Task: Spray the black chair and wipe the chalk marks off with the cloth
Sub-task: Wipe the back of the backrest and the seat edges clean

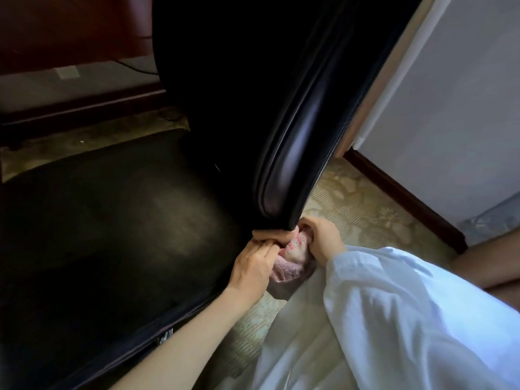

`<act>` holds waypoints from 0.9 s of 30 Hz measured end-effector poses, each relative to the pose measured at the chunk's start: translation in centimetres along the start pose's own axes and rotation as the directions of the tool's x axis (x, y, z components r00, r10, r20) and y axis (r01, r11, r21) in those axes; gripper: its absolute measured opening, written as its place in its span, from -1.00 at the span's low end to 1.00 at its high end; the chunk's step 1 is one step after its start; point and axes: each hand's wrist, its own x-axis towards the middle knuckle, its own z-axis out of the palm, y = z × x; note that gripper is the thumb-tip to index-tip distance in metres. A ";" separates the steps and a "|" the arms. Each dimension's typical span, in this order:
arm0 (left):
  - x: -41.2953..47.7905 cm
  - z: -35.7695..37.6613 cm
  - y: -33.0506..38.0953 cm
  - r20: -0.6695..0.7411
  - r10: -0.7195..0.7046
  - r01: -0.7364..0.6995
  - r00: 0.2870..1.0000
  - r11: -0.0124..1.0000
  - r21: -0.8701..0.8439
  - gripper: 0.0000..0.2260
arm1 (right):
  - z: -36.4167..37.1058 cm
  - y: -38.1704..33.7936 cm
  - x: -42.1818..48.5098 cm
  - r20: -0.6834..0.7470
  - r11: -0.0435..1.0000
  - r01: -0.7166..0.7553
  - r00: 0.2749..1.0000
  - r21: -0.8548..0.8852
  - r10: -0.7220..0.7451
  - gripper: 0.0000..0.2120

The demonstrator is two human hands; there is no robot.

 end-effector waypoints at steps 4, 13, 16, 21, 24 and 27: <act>1.0 1.6 -0.8 0.065 0.014 -0.016 0.998 0.999 0.030 -0.76 | 2.3 2.0 1.2 0.107 0.996 -0.090 0.990 0.023 0.087 -0.66; 4.4 0.8 -0.1 0.074 -0.057 0.070 0.996 0.980 -0.186 -0.68 | 1.6 2.8 3.8 -0.059 0.967 -0.043 0.996 0.252 0.060 -0.65; 5.8 -0.8 0.7 -0.022 -0.048 0.040 0.999 0.964 -0.264 -0.66 | -0.7 1.9 4.8 -0.176 0.925 0.026 0.983 0.378 0.044 -0.69; 7.7 -1.9 0.9 -0.078 -0.046 0.028 0.996 0.976 -0.217 -0.58 | -3.8 1.0 7.0 -0.263 0.886 0.133 0.965 0.444 -0.013 -0.66; 8.3 -1.5 -0.5 0.080 -0.042 0.055 0.996 0.984 -0.172 -0.58 | -2.6 1.5 7.7 -0.170 0.887 0.061 0.985 0.458 0.020 -0.66; 8.9 -1.2 -1.3 0.230 -0.091 0.118 0.969 0.987 -0.107 -0.58 | -1.1 2.4 8.8 -0.118 0.892 0.009 0.992 0.452 0.050 -0.68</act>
